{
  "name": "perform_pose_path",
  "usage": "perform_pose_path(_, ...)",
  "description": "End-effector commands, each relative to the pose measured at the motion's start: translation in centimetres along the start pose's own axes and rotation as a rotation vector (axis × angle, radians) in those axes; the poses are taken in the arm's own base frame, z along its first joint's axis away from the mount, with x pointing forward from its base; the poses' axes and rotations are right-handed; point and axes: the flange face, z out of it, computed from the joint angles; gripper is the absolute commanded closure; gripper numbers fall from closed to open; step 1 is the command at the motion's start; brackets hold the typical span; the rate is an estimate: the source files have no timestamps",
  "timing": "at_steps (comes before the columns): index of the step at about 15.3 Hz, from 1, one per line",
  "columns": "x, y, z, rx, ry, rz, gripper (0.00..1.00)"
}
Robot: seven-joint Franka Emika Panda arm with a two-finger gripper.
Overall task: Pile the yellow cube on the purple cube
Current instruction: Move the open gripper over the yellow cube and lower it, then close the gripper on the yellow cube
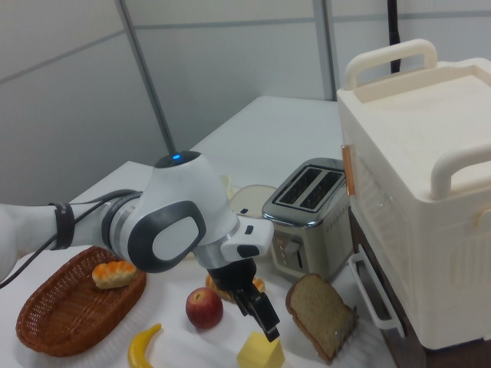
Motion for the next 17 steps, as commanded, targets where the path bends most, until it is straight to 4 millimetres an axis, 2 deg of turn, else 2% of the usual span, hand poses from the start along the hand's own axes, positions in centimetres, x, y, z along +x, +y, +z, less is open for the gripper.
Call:
perform_pose_path(1, -0.5, -0.9, 0.2, 0.006, 0.027, -0.093, 0.0)
perform_pose_path(4, -0.9, -1.0, 0.9, 0.005, 0.02, -0.125, 0.0)
perform_pose_path(7, -1.4, -1.0, 1.7, 0.01, 0.006, -0.259, 0.0)
perform_pose_path(9, -2.2, -1.2, 2.8, 0.011, -0.019, -0.295, 0.0)
perform_pose_path(13, -2.8, -1.1, 3.8, 0.014, -0.041, -0.404, 0.0)
perform_pose_path(17, -2.8, -1.0, 3.8, 0.018, -0.036, -0.481, 0.0)
